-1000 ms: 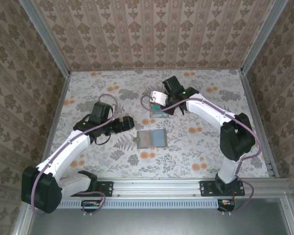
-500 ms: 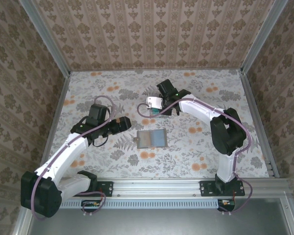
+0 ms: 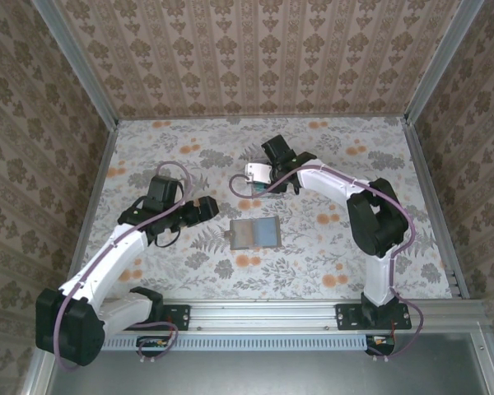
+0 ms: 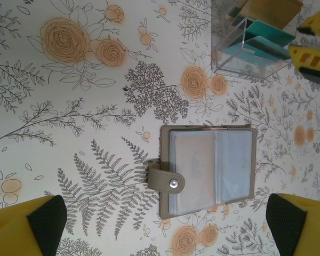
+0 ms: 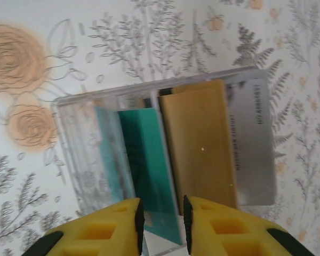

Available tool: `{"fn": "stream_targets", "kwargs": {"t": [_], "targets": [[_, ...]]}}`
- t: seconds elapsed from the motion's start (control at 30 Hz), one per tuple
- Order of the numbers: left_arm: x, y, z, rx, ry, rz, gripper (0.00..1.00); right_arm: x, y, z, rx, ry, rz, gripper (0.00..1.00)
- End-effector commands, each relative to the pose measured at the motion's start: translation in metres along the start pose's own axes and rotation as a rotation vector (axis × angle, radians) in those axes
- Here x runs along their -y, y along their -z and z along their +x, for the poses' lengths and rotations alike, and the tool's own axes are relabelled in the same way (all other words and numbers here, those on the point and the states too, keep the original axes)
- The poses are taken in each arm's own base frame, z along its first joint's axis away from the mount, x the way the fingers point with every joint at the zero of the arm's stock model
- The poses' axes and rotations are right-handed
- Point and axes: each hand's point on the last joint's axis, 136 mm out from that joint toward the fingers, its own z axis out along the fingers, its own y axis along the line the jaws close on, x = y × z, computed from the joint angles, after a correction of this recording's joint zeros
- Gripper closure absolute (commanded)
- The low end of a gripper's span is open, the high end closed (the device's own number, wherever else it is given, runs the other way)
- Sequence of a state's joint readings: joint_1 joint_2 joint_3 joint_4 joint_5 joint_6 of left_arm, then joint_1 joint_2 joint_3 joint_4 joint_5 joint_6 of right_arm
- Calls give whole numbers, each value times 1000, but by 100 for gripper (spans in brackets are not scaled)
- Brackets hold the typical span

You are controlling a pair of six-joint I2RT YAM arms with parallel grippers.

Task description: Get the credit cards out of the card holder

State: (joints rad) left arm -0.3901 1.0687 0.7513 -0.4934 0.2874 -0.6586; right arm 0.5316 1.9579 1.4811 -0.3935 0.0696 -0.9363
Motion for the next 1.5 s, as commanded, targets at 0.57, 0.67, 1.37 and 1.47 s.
{"fn": "stream_targets", "kwargs": {"t": [0.57,0.67,1.37,1.47], "targets": [[8,-14,8,-40,28,44,0,10,84,-16,166,-556,64,66],[13,-21,14,-58,25,48,0,-3,97,-12,189,-722,26,65],[51,-82,82,-306,-41,93,36,-167,52,33,-47,-1561,-409,63],[51,-88,84,-326,-46,94,39,-171,45,33,-58,-1575,-412,64]]}}
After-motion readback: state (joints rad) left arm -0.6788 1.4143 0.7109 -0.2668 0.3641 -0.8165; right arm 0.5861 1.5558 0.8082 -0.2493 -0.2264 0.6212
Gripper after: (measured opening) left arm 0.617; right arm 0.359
